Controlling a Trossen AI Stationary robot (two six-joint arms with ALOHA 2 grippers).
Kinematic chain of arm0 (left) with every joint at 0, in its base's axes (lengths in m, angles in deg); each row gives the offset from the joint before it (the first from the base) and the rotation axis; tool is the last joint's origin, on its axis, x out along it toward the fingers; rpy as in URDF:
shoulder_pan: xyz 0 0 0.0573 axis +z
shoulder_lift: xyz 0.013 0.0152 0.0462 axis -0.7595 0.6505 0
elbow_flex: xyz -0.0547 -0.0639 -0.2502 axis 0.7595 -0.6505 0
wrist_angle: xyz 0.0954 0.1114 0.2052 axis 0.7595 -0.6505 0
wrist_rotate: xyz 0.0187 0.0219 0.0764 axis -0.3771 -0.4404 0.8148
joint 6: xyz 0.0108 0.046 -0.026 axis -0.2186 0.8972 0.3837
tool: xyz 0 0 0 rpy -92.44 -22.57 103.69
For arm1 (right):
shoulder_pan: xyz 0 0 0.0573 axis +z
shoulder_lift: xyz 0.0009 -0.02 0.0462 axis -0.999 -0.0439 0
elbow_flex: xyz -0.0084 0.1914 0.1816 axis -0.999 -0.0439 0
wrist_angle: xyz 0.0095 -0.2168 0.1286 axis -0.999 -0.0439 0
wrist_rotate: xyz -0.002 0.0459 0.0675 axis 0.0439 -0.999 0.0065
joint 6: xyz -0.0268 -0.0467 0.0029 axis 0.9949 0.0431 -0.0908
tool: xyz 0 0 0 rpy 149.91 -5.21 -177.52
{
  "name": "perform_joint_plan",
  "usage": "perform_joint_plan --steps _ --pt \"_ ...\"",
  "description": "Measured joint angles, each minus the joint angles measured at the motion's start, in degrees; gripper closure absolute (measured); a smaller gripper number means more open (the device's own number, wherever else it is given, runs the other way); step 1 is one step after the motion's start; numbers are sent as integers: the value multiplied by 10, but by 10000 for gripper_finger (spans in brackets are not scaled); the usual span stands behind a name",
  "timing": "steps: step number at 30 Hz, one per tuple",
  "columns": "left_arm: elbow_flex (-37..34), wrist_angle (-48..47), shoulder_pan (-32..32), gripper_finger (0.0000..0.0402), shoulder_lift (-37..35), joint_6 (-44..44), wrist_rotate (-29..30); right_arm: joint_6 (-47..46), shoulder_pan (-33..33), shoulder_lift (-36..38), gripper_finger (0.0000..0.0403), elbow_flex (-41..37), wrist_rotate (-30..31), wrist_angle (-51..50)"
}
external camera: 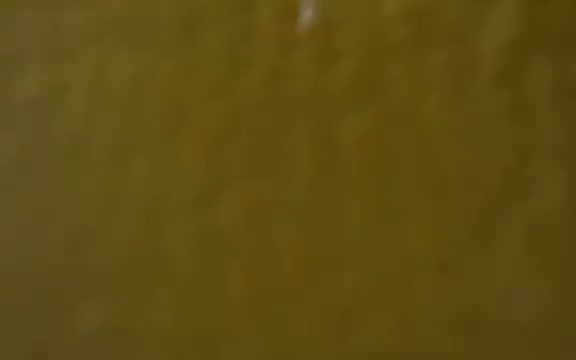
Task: Fold microfiber towels
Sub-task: Fold the yellow microfiber towel on top of the green microfiber towel into the dark blue bin
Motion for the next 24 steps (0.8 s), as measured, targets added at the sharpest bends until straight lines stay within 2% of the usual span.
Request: perform_joint_plan --steps 4,9,12,19,24 --pt "-9 -77 1 402 0 -12 8 -4 -18 -14 394 0 -2 -49" --pt "-36 -242 28 402 -1 -78 30 -3 -66 -19 394 -4 -1 -157" --pt "-69 -319 48 402 -1 -129 34 16 -102 -18 394 -22 -8 -184" --pt "-192 -300 96 402 -3 -133 34 49 -164 -13 394 -125 -67 -168" --pt "-280 -273 124 402 -7 -131 37 64 -194 -6 394 -216 -72 -87"
